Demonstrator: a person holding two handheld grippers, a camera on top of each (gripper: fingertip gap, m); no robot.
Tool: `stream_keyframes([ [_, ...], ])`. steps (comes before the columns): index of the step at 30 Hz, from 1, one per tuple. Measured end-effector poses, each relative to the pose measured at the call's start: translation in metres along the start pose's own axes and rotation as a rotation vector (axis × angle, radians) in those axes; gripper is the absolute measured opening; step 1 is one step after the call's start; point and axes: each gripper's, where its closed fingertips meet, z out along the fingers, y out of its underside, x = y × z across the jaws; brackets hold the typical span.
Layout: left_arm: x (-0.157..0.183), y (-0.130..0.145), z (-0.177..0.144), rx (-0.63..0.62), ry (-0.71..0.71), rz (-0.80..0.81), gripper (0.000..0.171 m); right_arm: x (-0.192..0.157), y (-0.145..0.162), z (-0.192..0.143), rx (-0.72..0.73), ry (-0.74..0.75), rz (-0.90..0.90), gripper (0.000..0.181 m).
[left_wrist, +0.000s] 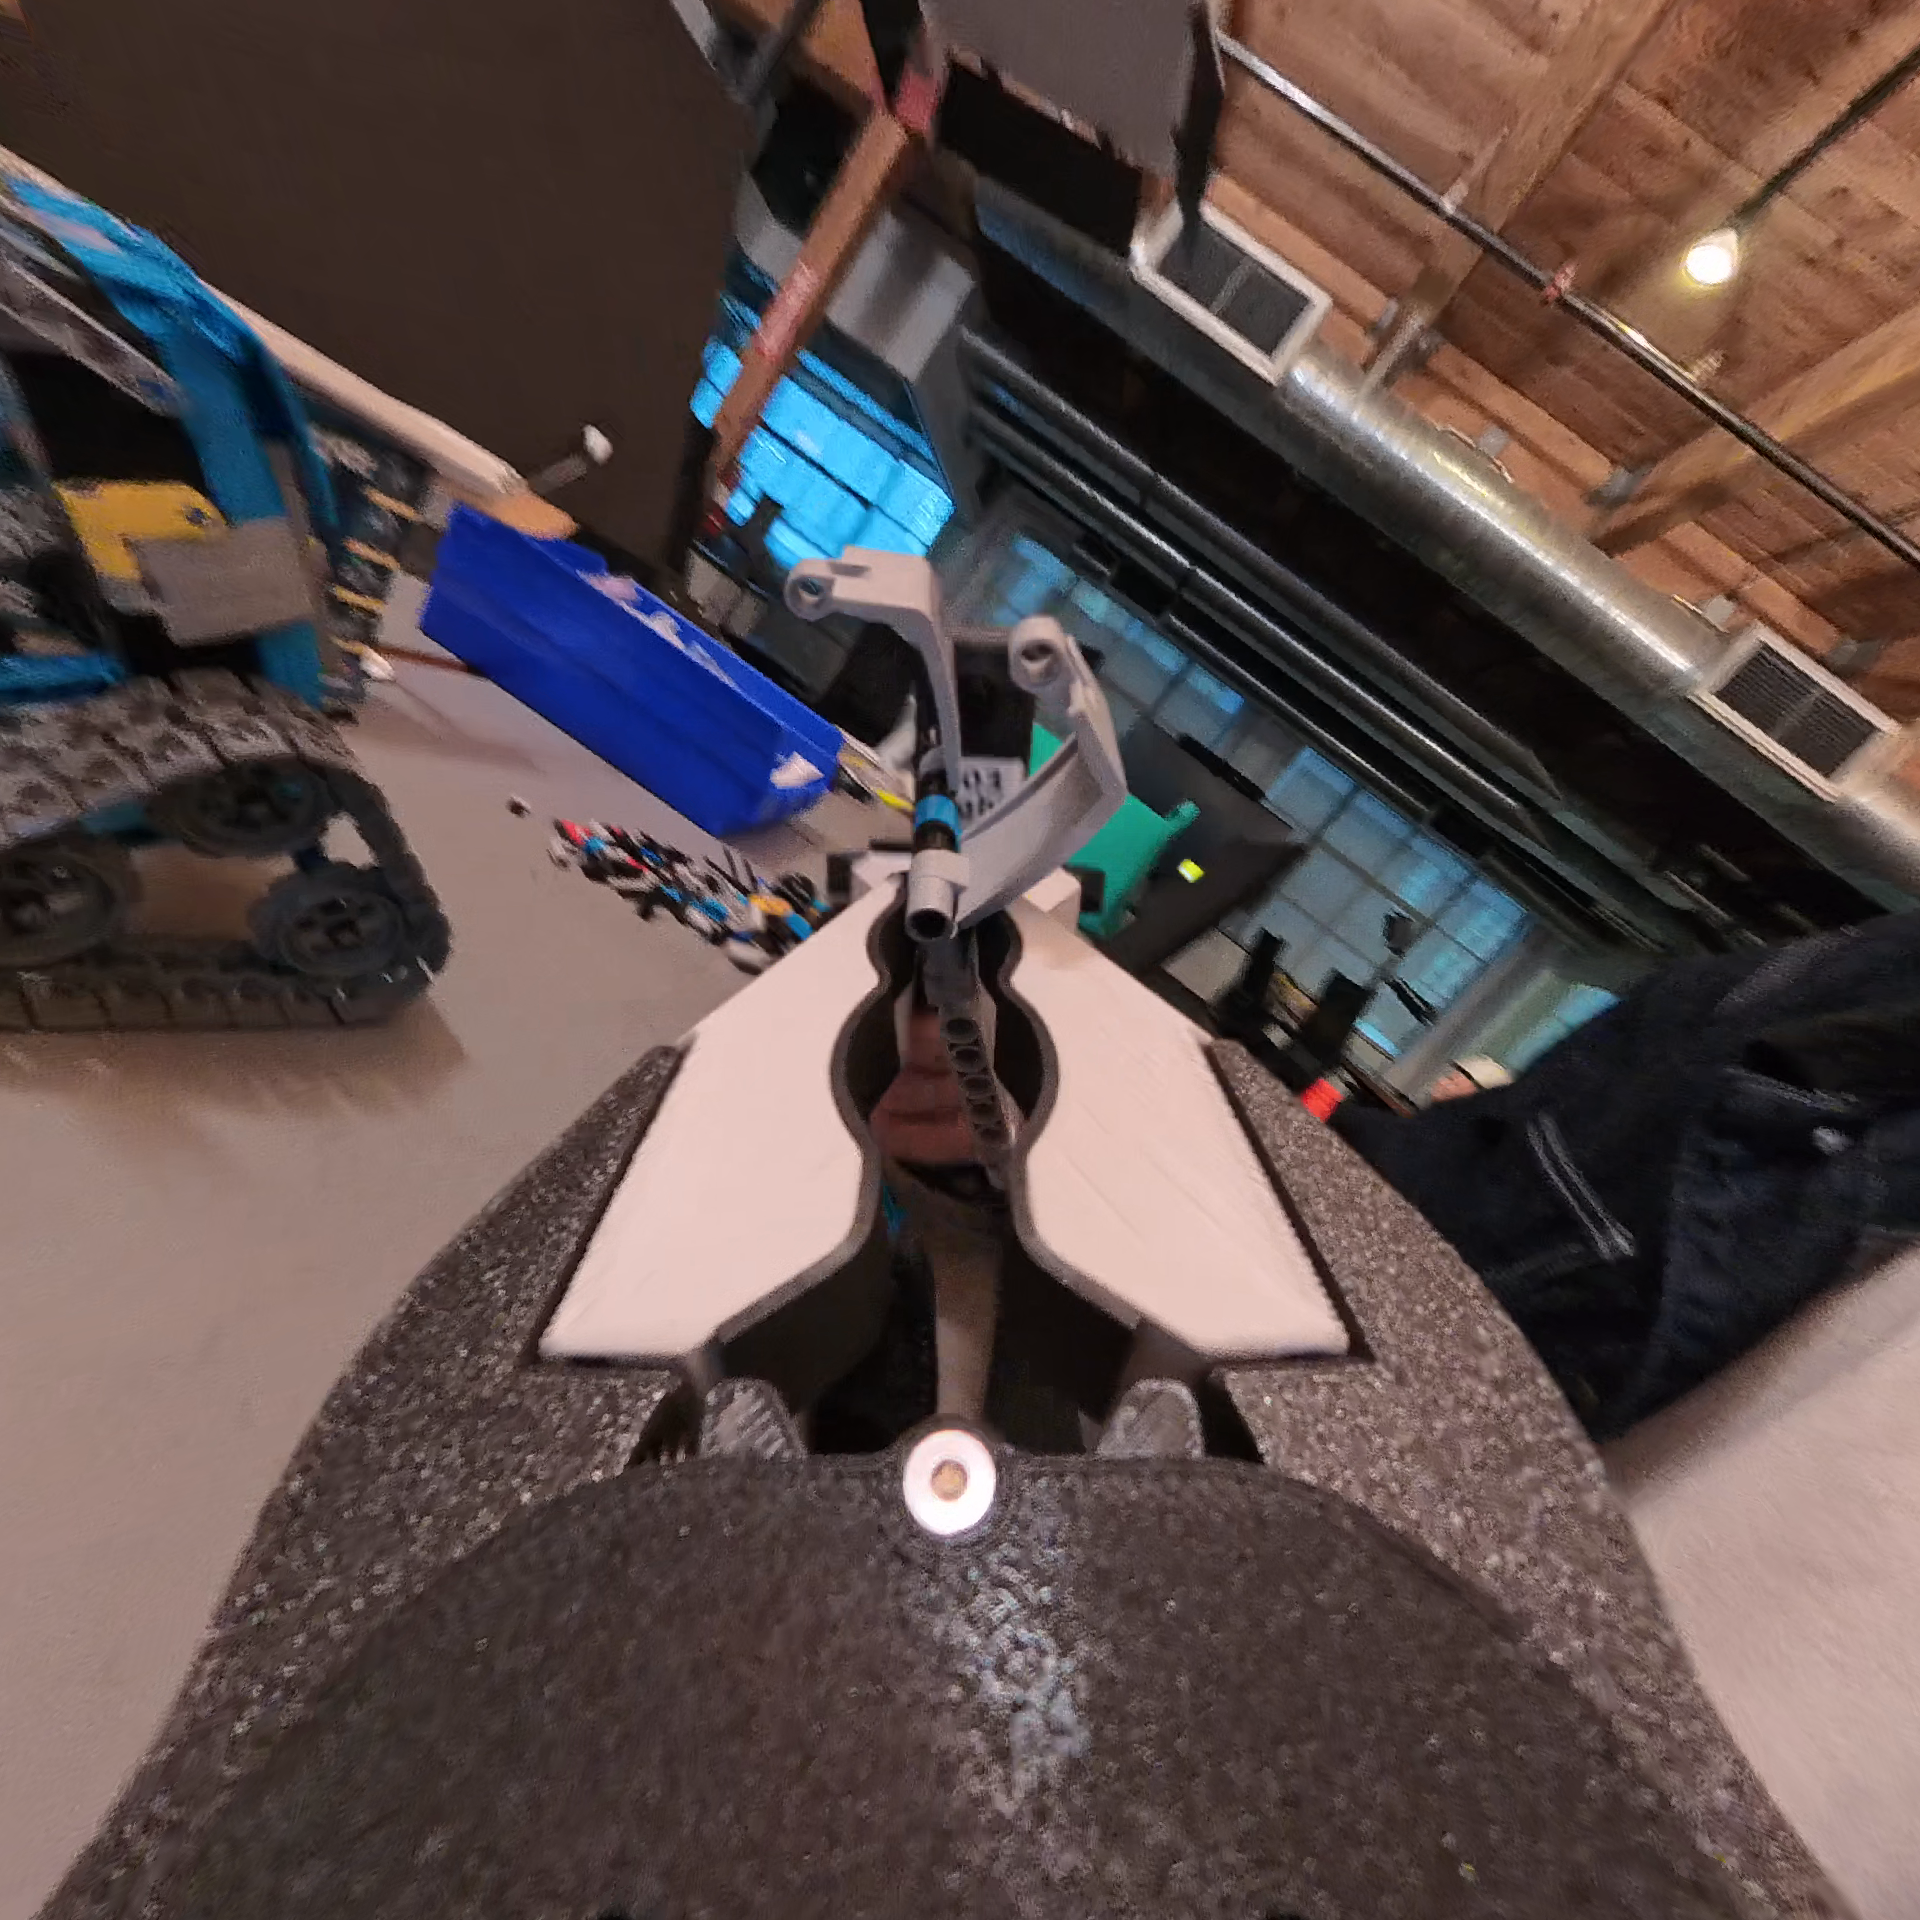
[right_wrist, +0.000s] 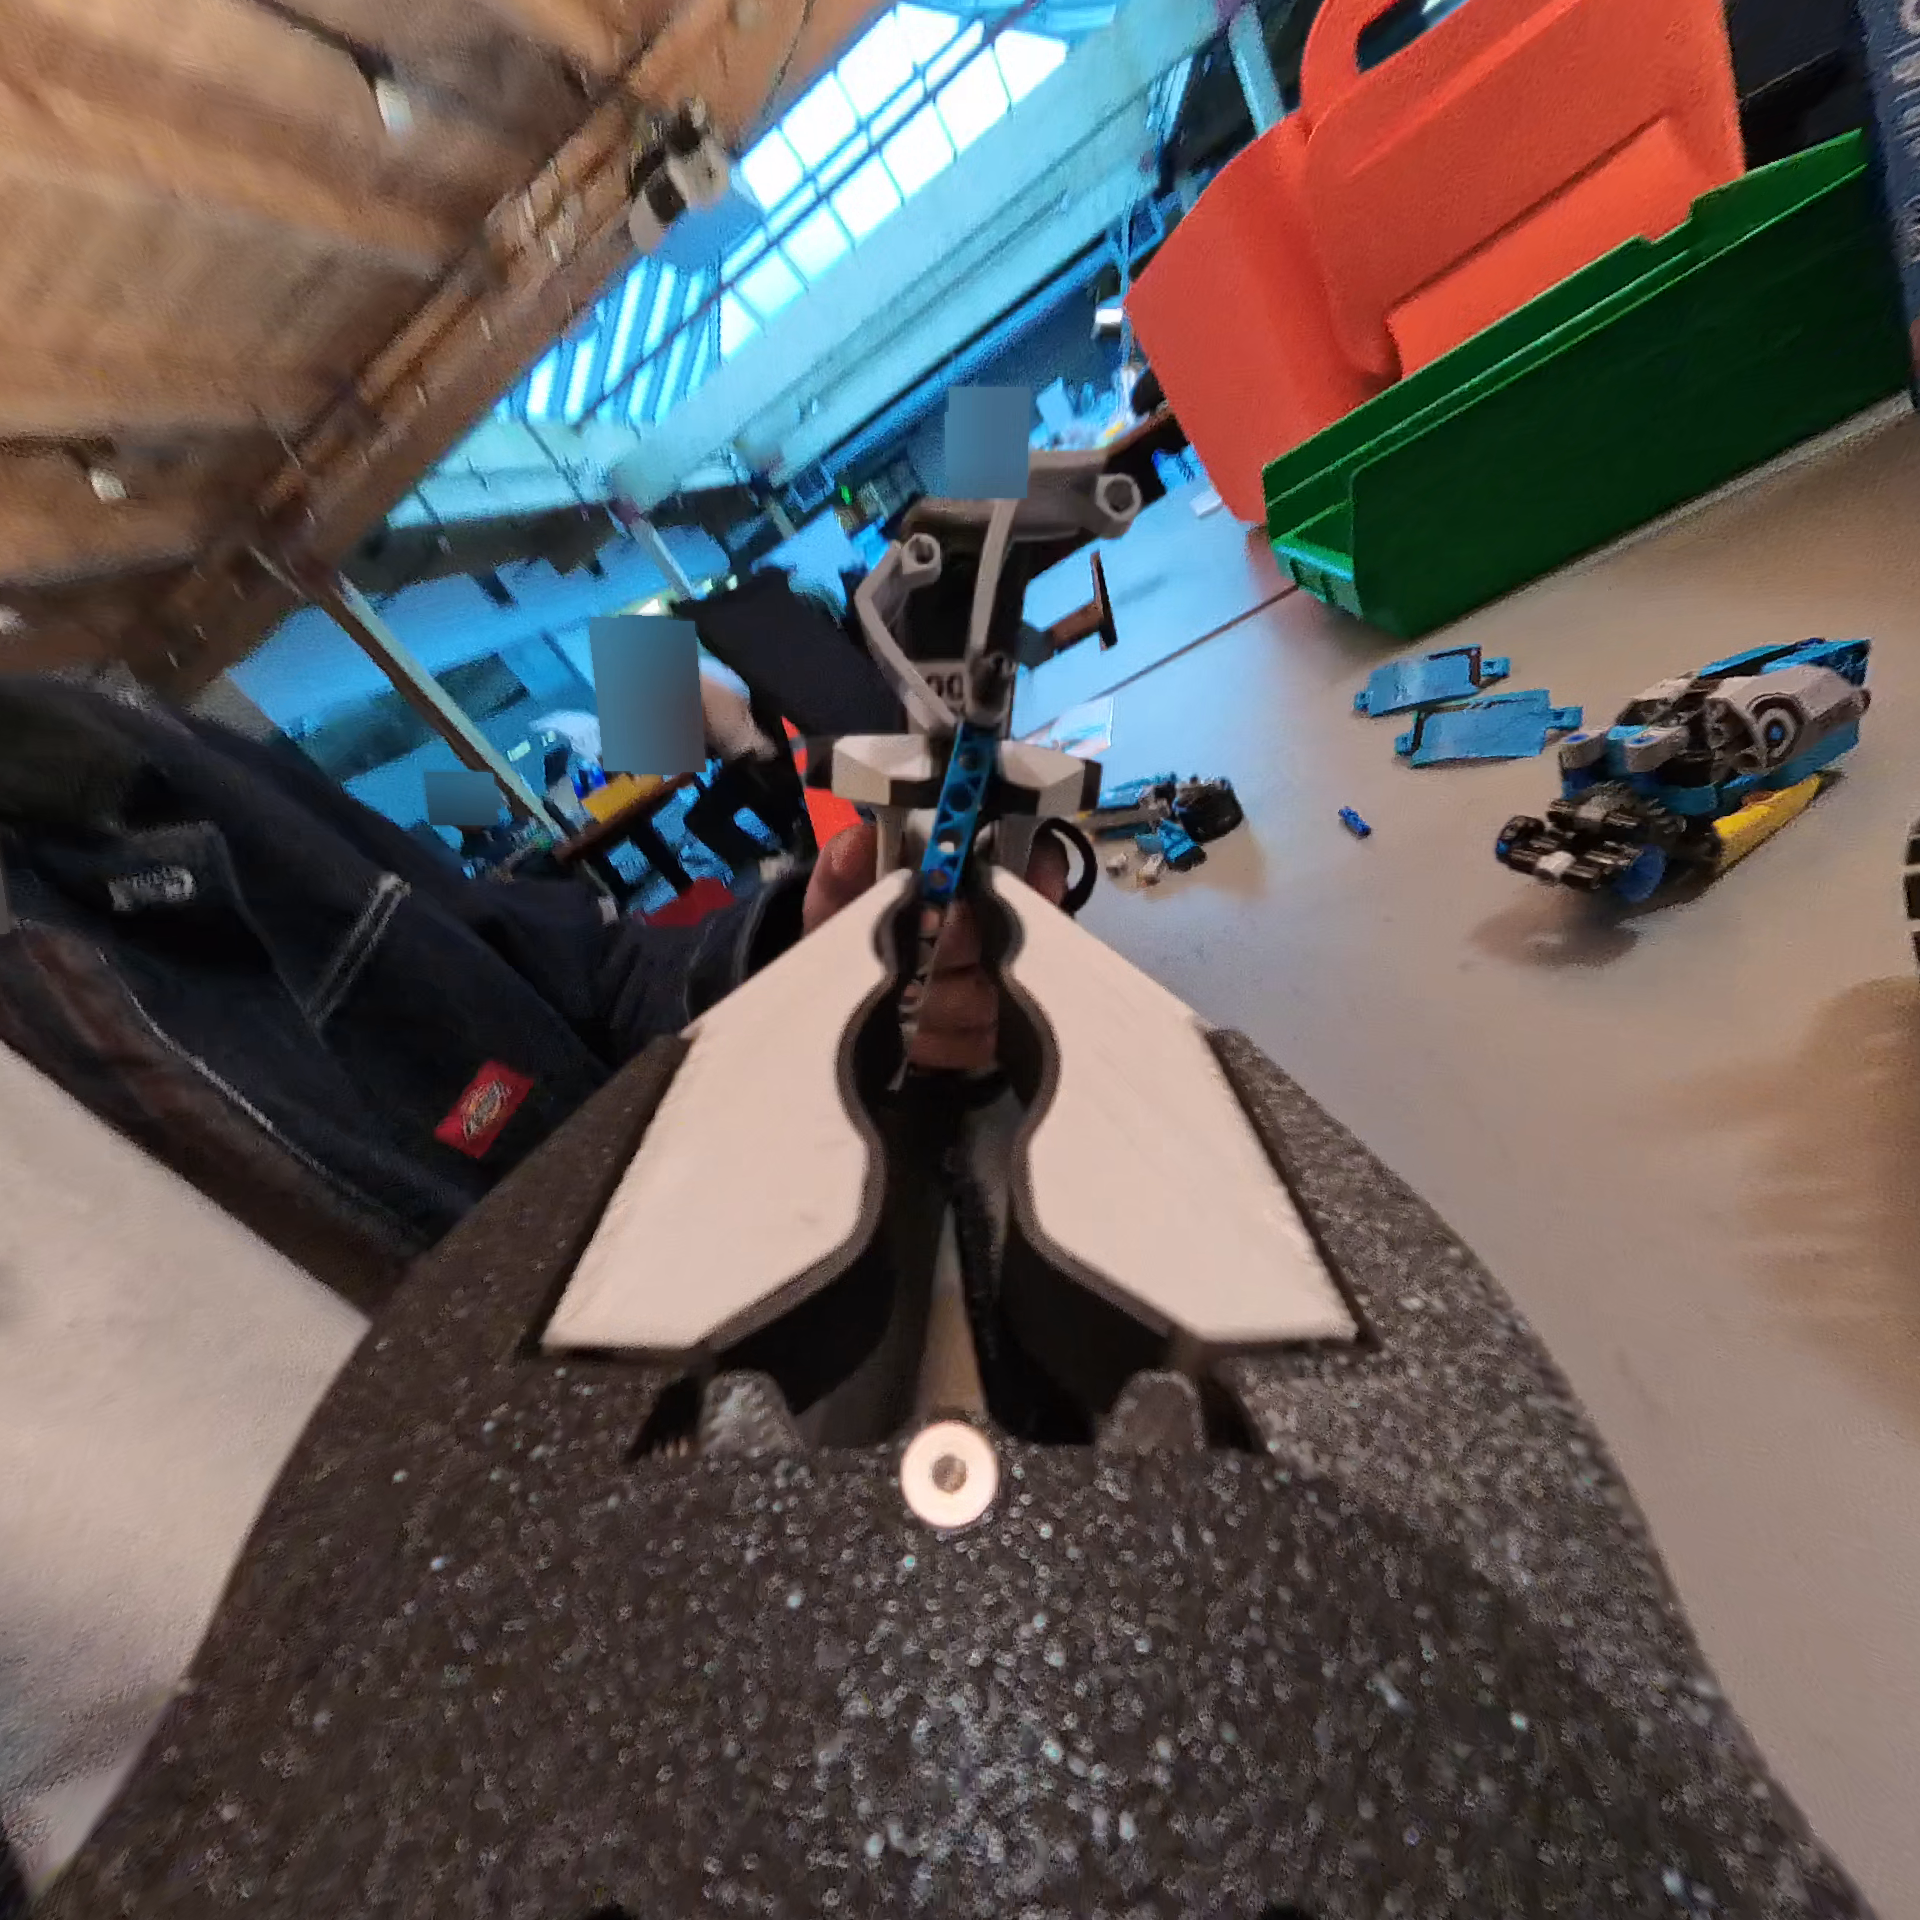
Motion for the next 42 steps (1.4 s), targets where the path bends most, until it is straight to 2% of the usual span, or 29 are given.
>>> stream_keyframes([
  [2,0.002,0.010,0.002,-0.068,0.023,0.002,0.009,-0.001,-0.002,-0.004,-0.002,-0.004,0.009,0.028],
  [3,0.003,0.016,0.003,-0.104,0.023,0.016,0.008,-0.001,-0.002,-0.005,-0.003,-0.017,0.023,0.027],
  [4,0.005,0.021,0.005,-0.133,0.031,0.027,0.008,-0.002,0.002,-0.006,-0.029,-0.029,0.029,0.019],
  [8,0.003,0.028,0.007,-0.165,0.016,0.051,0.007,-0.004,0.024,-0.002,-0.164,-0.024,-0.022,0.007],
  [15,0.001,0.026,0.007,-0.144,0.012,0.026,0.007,-0.006,0.021,0.003,-0.128,-0.039,0.012,0.014],
  [17,0.002,0.026,0.007,-0.140,0.020,0.018,0.008,-0.001,0.020,0.004,-0.116,-0.002,-0.005,0.006],
  [21,-0.003,0.026,0.001,-0.142,-0.008,0.025,0.015,0.004,0.011,-0.001,-0.066,0.009,0.041,0.005],
  [22,0.000,0.025,0.001,-0.137,0.008,0.027,0.006,0.000,0.008,-0.003,-0.052,-0.007,0.038,0.005],
  [28,0.007,0.030,0.003,-0.159,0.046,0.065,0.006,-0.006,0.005,0.001,-0.037,-0.013,0.016,0.006],
  [30,0.007,0.026,0.002,-0.137,0.030,0.112,0.005,-0.008,0.003,0.002,-0.024,-0.013,0.014,0.006],
  [32,0.010,0.022,0.001,-0.091,0.037,0.082,0.005,-0.010,0.001,0.003,-0.005,-0.035,0.038,0.005],
  [42,0.014,0.027,-0.002,-0.104,0.035,0.093,0.003,-0.014,0.013,0.001,-0.086,-0.033,-0.050,0.006],
])
